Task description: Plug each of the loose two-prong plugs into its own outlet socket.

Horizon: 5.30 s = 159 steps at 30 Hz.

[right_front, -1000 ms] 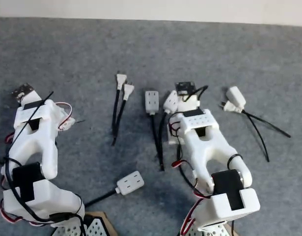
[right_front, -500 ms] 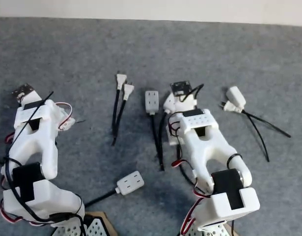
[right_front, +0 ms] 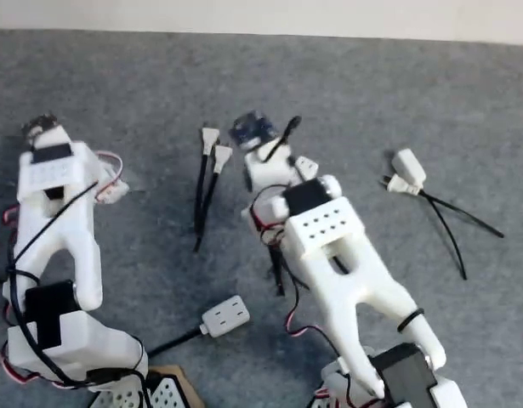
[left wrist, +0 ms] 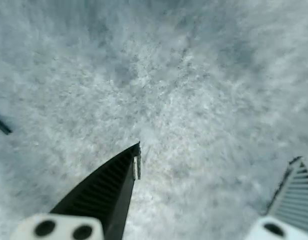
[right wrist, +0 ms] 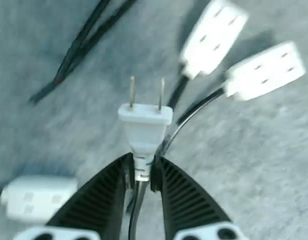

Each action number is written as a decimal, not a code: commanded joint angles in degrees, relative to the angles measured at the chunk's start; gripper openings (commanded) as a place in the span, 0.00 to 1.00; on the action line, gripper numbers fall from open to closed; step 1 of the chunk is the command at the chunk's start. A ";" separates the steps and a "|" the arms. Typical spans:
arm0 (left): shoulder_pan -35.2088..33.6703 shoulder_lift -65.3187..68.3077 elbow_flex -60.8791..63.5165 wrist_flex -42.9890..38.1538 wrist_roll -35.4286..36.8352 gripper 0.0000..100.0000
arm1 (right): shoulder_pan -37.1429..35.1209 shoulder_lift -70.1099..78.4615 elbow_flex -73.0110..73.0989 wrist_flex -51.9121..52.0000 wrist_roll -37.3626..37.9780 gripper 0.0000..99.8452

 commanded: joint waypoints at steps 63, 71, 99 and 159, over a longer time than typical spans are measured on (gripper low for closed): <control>49.89 -34.68 50.42 -10.99 -50.20 0.09 | 23.25 -29.14 44.00 -19.82 6.07 0.01; 46.20 -34.68 44.00 -10.20 -46.77 0.02 | 23.25 -29.14 44.00 -19.82 6.07 0.01; 39.25 -8.22 20.70 -14.95 -33.05 0.30 | 23.16 -29.14 44.09 -19.82 6.07 0.01; 28.35 -87.60 66.42 -17.32 3.34 0.36 | -12.97 -36.44 46.73 -36.97 -2.02 0.00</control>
